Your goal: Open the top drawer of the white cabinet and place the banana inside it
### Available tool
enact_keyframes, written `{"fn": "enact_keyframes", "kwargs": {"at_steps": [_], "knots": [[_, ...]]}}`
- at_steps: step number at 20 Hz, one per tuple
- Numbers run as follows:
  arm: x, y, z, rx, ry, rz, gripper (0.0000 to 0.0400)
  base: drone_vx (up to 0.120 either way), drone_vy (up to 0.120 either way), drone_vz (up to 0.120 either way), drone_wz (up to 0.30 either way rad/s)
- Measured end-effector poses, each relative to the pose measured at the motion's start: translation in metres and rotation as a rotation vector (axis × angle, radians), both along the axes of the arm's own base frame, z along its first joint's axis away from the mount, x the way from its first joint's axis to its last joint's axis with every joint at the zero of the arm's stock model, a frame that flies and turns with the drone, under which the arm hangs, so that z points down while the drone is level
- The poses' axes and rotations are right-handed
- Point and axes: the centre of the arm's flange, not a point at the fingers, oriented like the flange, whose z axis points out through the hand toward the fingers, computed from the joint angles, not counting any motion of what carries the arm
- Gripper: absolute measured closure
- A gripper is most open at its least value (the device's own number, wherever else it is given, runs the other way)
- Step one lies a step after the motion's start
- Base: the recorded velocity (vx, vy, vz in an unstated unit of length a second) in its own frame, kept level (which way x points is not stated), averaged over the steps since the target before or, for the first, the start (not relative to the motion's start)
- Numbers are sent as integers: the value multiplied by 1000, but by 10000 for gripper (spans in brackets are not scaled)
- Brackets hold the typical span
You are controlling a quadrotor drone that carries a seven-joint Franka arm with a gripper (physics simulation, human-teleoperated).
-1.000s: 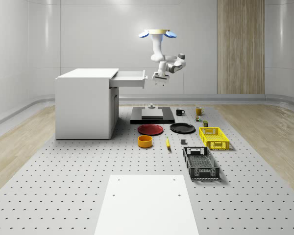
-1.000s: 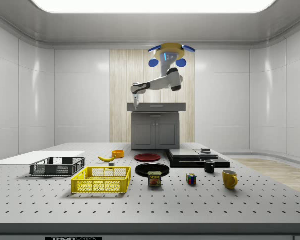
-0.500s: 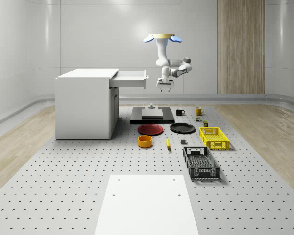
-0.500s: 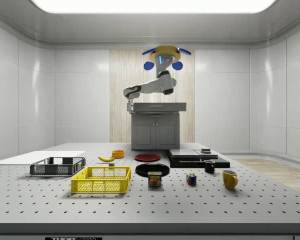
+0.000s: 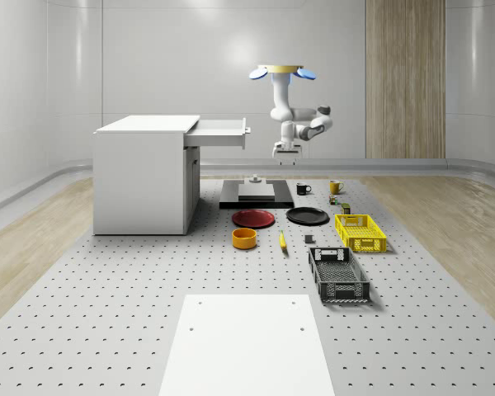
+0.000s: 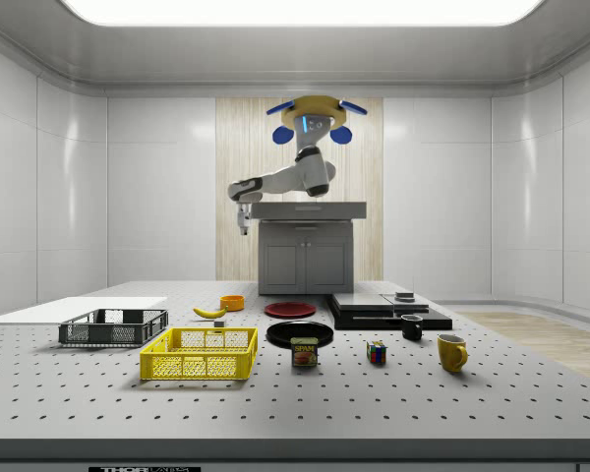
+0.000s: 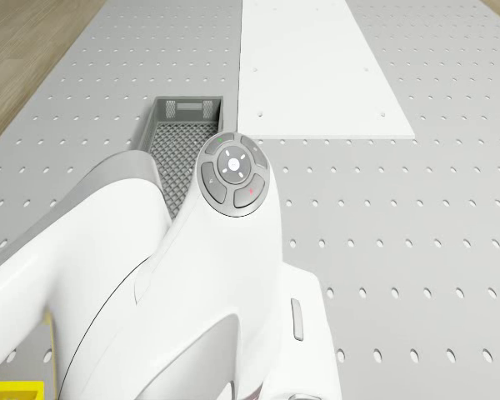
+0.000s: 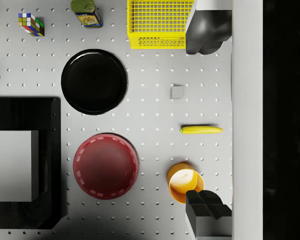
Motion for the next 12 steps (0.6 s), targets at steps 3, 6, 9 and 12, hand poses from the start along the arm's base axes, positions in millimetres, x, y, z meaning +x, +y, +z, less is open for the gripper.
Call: {"fn": "enact_keyframes", "kwargs": {"at_steps": [3,6,9,12], "knots": [[0,0,0,1,0,0,0,120,120,-107,0],[0,0,0,2,0,0,0,120,0,0,0],[0,0,0,3,0,0,0,120,0,0,0],[0,0,0,3,0,0,0,27,0,-120,0]]}}
